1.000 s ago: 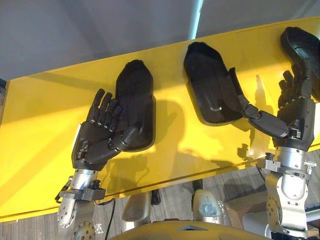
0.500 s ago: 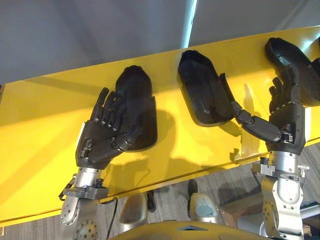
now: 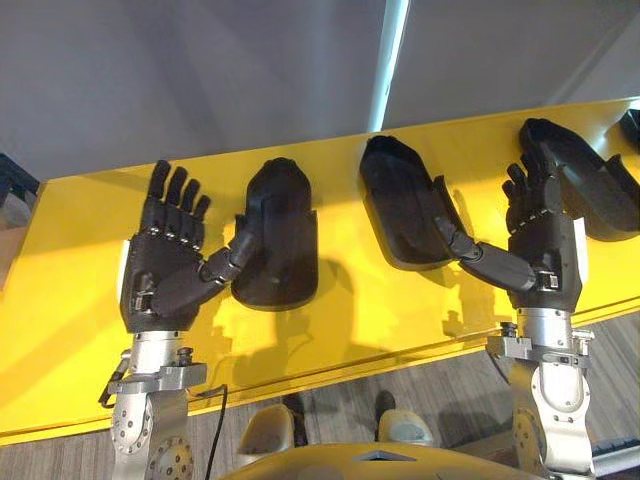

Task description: Walk over and take three plastic housings, then place them on the shelf

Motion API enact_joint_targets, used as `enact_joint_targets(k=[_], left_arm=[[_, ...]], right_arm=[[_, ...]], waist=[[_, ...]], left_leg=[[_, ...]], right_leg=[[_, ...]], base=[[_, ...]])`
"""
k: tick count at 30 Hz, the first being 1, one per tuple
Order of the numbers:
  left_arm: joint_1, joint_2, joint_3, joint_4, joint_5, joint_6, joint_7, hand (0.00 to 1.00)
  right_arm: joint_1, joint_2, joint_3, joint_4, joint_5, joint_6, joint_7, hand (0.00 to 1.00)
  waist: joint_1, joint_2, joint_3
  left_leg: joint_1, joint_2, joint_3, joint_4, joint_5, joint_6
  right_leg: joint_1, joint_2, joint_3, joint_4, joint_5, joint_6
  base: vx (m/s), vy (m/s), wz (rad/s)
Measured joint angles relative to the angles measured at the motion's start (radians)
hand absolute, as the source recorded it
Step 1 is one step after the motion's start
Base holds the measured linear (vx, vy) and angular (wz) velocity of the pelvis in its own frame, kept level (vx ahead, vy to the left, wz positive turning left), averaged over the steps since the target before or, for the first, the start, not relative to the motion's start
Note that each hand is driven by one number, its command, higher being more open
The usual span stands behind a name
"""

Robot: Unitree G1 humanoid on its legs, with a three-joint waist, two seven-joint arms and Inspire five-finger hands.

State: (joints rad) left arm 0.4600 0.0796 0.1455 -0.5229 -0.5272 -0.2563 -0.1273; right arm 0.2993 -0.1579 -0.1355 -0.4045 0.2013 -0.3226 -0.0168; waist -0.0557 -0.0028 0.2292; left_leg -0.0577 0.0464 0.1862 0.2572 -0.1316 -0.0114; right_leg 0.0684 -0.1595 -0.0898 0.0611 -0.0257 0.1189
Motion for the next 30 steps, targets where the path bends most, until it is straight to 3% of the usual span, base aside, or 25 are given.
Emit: enact_joint_targets(k=[3, 13, 30], left_arm=[[0.019, -0.005, 0.038, 0.0, 0.075, 0.055, 0.033, 1.0], [0.053, -0.004, 0.047, 0.014, 0.147, 0.219, -0.024, 1.0], [0.06, 0.027, -0.034, 0.06, 0.014, 0.238, -0.175, 1.0]], right_arm=[[0.002, 0.008, 0.011, 0.0, 0.0, 0.008, 0.002, 1.0], [0.0, 0.006, 0.01, 0.0, 0.004, 0.014, 0.006, 1.0], [0.0, -0.005, 0.008, 0.0, 0.012, 0.022, 0.012, 1.0]], waist=[[0.004, -0.007, -0.006], [0.014, -0.017, -0.014], [-0.001, -0.012, -0.011]], left_leg=[[0.013, -0.001, -0.003, -0.013, 0.004, -0.002], [-0.007, 0.001, 0.001, -0.017, 0.016, -0.002], [-0.004, 0.005, 0.026, -0.018, 0.009, -0.001]], right_leg=[[0.018, 0.001, -0.006, -0.011, 0.003, -0.004], [-0.006, 0.003, -0.011, -0.011, 0.005, -0.01], [-0.017, 0.003, 0.014, -0.012, 0.008, -0.007]], base=[[-0.03, -0.013, 0.04], [-0.01, -0.002, 0.01], [0.0, 0.003, -0.03]])
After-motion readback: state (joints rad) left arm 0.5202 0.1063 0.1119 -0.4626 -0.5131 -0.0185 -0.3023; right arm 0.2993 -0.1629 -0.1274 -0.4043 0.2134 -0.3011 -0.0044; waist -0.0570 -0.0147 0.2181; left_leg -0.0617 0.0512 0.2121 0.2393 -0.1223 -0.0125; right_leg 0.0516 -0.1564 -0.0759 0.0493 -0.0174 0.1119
